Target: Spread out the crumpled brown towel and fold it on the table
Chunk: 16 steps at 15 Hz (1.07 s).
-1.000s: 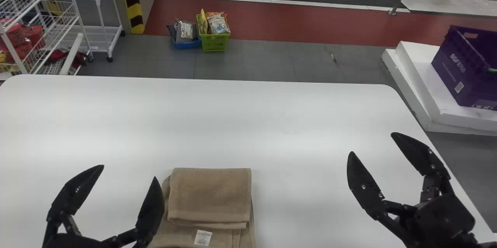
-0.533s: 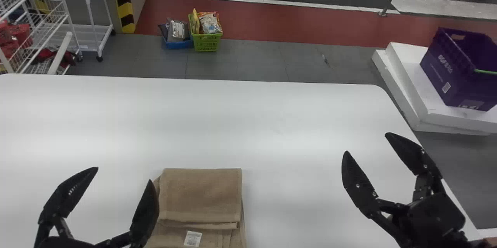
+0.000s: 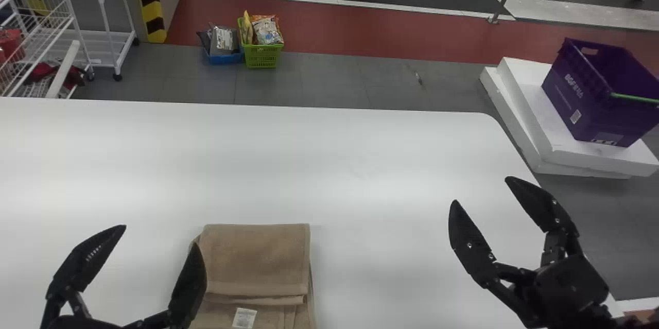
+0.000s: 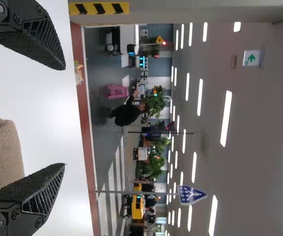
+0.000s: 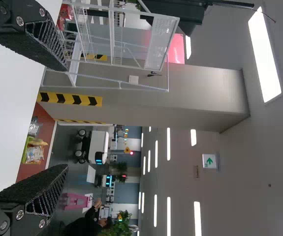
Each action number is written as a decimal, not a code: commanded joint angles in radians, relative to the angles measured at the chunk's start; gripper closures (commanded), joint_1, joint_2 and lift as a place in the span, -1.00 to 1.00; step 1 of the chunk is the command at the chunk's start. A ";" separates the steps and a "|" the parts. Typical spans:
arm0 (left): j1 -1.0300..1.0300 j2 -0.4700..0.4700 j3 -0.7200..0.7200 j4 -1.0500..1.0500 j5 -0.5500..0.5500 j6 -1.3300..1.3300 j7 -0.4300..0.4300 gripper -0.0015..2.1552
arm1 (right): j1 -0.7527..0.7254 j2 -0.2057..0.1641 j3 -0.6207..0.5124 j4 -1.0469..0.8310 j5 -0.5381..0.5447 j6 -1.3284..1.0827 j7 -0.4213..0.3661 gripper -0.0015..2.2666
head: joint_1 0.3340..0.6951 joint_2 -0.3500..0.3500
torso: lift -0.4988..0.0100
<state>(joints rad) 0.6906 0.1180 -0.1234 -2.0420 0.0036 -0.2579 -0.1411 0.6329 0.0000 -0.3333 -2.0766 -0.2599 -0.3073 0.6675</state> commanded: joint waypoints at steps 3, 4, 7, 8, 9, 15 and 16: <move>-0.006 0.000 -0.007 0.002 -0.005 0.009 0.000 -0.88 | -0.005 0.001 -0.015 0.010 -0.016 0.003 0.001 -0.89 | 1.00 -0.61 | 0.46; -0.006 0.000 -0.010 0.002 -0.007 0.018 0.000 -0.88 | -0.007 0.001 -0.018 0.012 -0.016 0.003 0.001 -0.89 | 1.00 -0.62 | 0.46; -0.011 0.000 -0.013 0.002 -0.013 0.030 0.000 -0.88 | -0.015 0.001 -0.029 0.023 -0.016 0.000 0.000 -0.89 | 1.00 -0.66 | 0.46; -0.014 -0.001 -0.013 0.002 -0.013 0.039 0.000 -0.88 | -0.016 0.001 -0.029 0.026 -0.016 0.000 0.000 -0.89 | 1.00 -0.67 | 0.46; -0.016 -0.001 -0.013 0.003 -0.013 0.039 0.000 -0.88 | -0.019 0.001 -0.030 0.030 -0.016 0.000 0.000 -0.89 | 1.00 -0.67 | 0.46; -0.020 -0.001 -0.015 0.009 -0.013 0.042 0.000 -0.88 | -0.025 0.001 -0.033 0.044 -0.016 0.000 0.001 -0.89 | 1.00 -0.69 | 0.46; -0.020 0.000 -0.015 0.009 -0.013 0.042 -0.002 -0.88 | -0.025 0.001 -0.035 0.044 -0.016 0.000 0.000 -0.89 | 1.00 -0.70 | 0.46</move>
<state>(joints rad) 0.6704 0.1169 -0.1381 -2.0326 -0.0092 -0.2154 -0.1416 0.6079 0.0000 -0.3670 -2.0340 -0.2761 -0.3075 0.6687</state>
